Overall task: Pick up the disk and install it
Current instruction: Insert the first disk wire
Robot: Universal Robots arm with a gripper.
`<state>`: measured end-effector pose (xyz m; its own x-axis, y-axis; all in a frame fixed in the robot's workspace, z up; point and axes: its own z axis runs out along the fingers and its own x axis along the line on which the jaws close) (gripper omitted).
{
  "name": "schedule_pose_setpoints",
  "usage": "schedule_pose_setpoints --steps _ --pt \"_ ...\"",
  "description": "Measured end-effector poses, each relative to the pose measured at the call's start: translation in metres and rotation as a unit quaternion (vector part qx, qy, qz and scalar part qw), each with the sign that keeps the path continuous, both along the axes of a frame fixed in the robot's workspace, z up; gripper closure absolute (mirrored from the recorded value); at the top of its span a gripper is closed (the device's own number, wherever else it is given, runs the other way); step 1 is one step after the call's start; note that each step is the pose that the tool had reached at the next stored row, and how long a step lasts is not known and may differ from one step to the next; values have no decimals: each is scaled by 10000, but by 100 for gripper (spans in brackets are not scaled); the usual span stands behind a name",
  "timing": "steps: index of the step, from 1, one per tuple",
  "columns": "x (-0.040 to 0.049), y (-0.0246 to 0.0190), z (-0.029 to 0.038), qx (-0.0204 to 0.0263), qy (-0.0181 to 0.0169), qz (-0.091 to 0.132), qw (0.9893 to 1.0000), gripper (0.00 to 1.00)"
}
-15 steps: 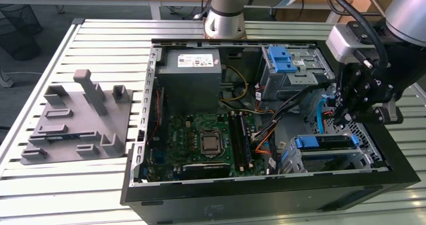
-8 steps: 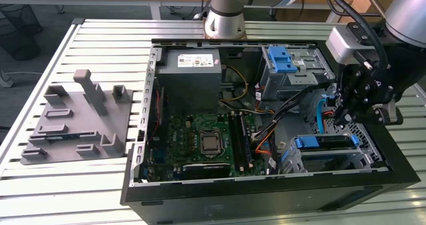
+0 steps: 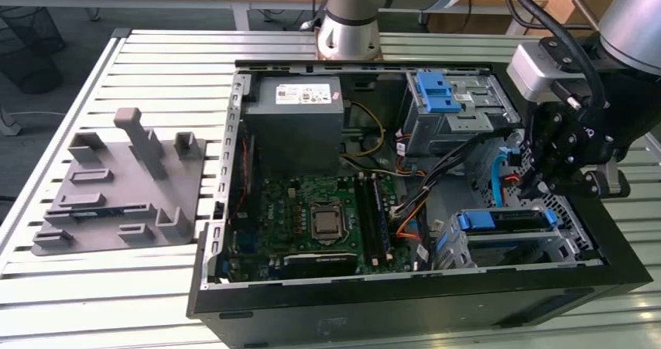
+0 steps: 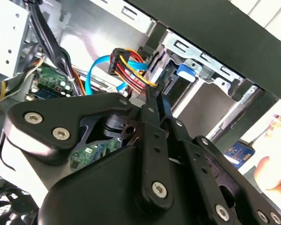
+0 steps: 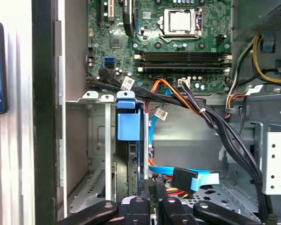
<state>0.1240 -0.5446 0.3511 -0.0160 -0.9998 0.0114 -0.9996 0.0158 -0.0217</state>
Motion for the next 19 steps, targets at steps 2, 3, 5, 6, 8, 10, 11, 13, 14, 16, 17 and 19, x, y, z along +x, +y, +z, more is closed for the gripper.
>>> schedule_pose_setpoints --steps 2,3,5,6,8,10,11,13,14,16,17,19 --pt "0 0 -4 -52 0 0 10000 83" --pt "0 -1 -5 -58 0 0 10000 83" --pt "0 0 -7 -60 0 0 10000 83" --pt "0 0 -10 -59 0 0 10000 83" --pt "0 -1 -18 -58 0 0 10000 83" --pt "0 -4 -27 -58 0 0 10000 83" --pt "0 -5 -31 -58 0 0 10000 83" --pt "0 -7 -41 -62 0 0 10000 83" --pt "0 -9 -46 -64 0 0 10000 83" --pt "0 -15 -56 -67 0 0 10000 83" --pt "-1 -18 -60 -67 0 0 10000 83" --pt "-1 -27 -67 -69 0 0 10000 83"
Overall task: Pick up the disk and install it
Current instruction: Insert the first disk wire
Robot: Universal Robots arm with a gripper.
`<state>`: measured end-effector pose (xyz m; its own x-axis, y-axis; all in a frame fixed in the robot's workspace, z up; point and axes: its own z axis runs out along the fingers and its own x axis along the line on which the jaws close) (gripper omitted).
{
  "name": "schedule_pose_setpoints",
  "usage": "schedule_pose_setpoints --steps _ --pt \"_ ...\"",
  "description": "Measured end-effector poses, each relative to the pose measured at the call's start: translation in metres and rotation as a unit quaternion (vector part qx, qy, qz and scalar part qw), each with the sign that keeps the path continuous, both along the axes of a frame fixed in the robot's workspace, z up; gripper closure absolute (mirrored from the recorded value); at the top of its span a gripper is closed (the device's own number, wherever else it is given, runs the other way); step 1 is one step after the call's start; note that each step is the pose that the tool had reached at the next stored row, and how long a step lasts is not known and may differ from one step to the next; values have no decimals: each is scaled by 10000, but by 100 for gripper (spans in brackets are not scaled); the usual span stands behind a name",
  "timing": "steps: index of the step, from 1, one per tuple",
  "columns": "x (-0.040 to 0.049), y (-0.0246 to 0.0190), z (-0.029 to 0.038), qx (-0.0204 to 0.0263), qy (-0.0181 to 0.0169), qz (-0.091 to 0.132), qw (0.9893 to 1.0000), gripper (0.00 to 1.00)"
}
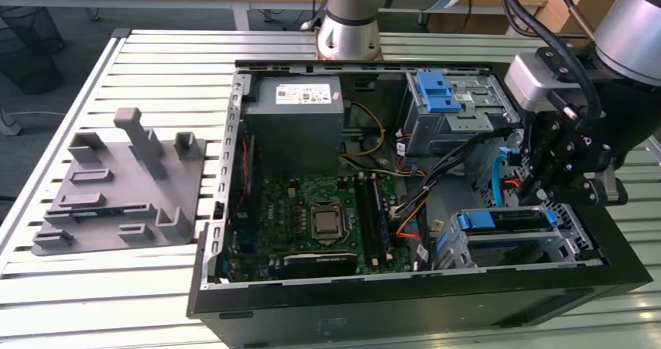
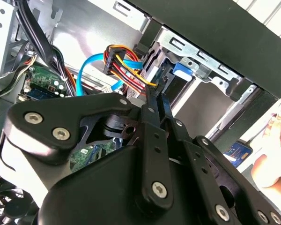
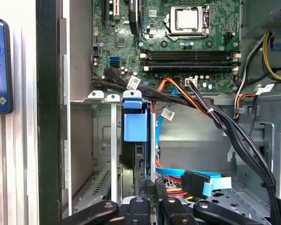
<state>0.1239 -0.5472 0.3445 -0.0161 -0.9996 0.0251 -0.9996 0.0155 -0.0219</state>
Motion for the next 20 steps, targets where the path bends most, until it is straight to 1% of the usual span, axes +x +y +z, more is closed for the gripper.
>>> schedule_pose_setpoints --steps 5,9,11,14,16,17,18,20 --pt "0 -19 -13 -2 7 0 10000 83" --pt "0 -22 -14 -2 7 0 10000 83" --pt "0 -32 -15 -2 7 0 10000 83" --pt "0 -59 -28 -2 11 0 10000 83" --pt "0 -63 -37 -1 19 0 10000 83" --pt "0 -63 -38 -3 26 0 10000 83" --pt "1 -63 -40 -3 45 1 10000 83" --pt "0 -63 -43 -2 99 0 10000 83"
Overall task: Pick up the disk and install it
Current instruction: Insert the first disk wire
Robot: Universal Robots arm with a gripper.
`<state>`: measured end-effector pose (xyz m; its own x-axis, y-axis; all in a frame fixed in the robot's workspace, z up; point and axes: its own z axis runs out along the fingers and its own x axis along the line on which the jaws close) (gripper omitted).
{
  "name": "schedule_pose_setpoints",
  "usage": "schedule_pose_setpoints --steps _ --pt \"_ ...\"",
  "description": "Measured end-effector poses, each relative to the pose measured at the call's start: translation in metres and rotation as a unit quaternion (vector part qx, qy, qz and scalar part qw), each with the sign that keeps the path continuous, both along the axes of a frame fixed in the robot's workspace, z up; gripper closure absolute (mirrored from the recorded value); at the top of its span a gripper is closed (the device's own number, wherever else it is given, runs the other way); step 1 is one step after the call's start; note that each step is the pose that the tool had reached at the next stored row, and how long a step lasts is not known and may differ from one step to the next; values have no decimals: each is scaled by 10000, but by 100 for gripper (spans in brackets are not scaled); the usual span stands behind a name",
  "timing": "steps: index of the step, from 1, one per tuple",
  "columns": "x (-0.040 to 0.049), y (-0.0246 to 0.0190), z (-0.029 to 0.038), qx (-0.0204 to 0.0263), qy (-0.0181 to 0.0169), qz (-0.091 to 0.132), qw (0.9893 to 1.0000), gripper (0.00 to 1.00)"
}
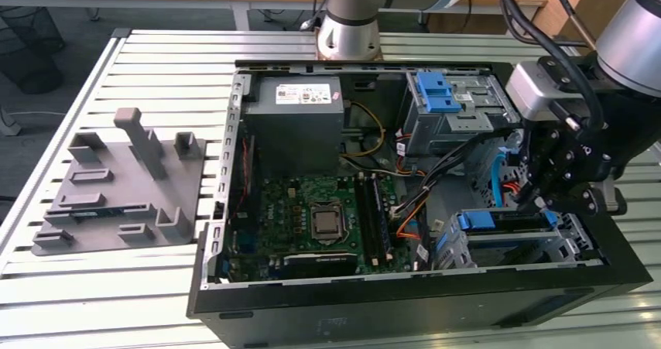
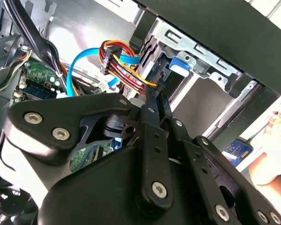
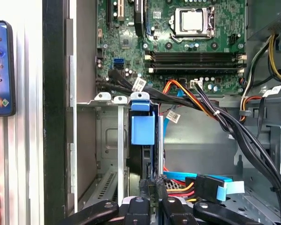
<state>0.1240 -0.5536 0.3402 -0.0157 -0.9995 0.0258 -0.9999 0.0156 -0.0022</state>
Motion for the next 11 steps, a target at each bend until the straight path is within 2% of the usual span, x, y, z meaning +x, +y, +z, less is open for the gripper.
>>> schedule_pose_setpoints --steps 2,6,11 --pt "2 0 -4 0 36 -1 10000 83" --pt "25 0 -21 1 72 -2 10000 83" --pt "38 0 -41 2 96 -2 10000 83"
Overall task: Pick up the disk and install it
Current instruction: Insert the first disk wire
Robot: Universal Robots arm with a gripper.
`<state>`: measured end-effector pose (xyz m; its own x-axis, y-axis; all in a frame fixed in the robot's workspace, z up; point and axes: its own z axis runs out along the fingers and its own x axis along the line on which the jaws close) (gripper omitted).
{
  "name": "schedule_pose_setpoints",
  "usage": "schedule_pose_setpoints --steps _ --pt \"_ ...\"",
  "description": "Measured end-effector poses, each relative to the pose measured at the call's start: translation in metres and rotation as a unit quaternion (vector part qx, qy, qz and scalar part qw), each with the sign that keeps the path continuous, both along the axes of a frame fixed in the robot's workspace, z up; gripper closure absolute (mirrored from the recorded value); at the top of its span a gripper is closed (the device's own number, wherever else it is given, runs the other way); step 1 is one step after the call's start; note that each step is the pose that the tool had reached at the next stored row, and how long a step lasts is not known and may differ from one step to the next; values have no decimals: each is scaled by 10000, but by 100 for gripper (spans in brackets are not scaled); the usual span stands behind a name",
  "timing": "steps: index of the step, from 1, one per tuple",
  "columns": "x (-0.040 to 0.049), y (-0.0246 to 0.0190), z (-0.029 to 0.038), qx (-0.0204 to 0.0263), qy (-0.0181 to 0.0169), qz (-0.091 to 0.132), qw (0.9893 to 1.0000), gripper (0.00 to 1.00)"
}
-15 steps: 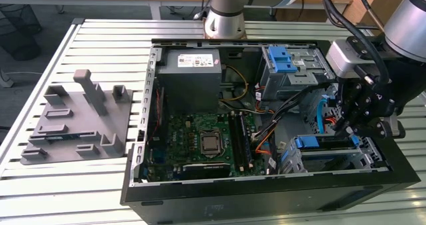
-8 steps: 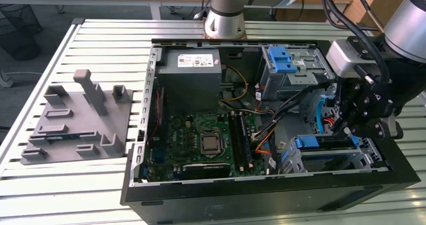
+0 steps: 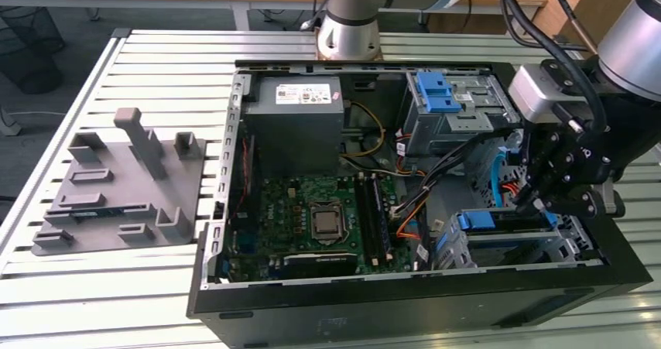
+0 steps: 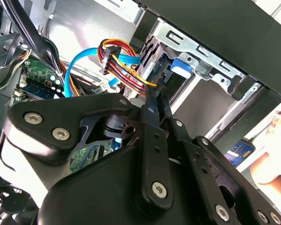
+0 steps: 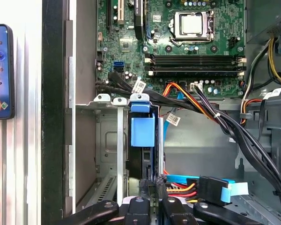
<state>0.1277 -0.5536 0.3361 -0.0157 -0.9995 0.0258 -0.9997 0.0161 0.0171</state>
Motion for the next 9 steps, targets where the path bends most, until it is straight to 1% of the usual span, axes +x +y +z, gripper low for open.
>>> schedule_pose_setpoints --steps 9 --pt "25 0 -14 1 21 0 10000 83"
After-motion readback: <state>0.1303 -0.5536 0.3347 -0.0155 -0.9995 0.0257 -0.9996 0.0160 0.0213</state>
